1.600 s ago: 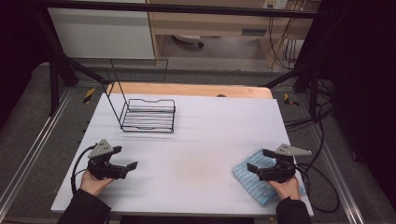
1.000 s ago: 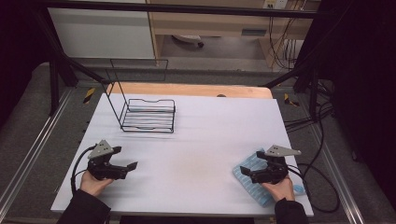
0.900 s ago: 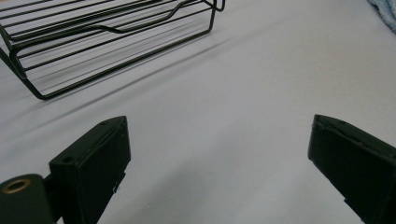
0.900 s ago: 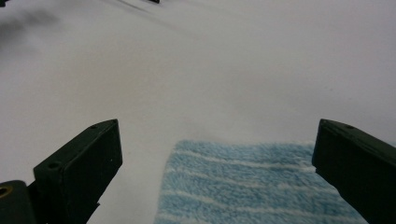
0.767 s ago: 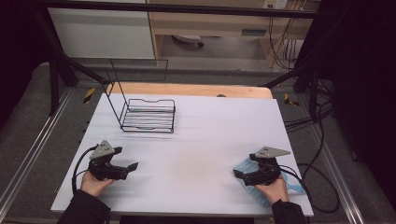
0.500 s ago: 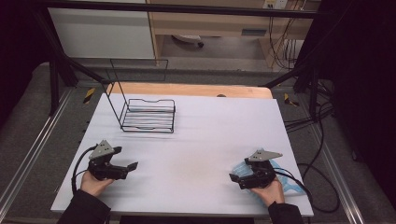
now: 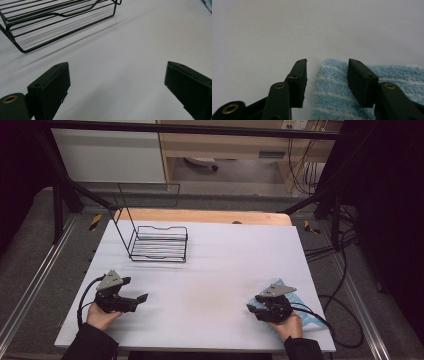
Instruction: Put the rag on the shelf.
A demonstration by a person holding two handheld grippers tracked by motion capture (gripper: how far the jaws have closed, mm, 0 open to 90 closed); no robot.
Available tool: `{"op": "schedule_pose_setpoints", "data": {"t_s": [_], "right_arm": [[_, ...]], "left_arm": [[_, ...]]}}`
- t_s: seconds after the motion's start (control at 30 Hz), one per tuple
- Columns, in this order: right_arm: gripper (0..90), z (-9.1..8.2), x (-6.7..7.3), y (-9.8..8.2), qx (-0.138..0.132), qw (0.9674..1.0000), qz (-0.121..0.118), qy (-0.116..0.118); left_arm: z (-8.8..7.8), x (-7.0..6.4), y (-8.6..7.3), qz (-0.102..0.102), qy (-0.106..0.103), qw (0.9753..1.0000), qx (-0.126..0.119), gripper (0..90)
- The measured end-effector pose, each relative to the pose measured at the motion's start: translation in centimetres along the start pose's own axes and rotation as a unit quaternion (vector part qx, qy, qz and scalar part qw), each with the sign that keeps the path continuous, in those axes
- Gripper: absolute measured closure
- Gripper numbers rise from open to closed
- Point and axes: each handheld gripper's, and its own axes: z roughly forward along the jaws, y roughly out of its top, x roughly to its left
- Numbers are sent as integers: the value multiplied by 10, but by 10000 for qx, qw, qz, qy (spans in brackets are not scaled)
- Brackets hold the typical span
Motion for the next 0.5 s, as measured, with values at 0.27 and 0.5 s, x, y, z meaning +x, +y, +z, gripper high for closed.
{"op": "schedule_pose_setpoints", "data": {"t_s": [0.27,0.5], "right_arm": [[682,3,1,2,174,9994,-123,-284],[789,2,-1,4,185,9995,-66,-229]], "left_arm": [[-1,1,-1,-16,50,10000,-1,63],[0,1,-1,-21,31,10000,12,63]]}}
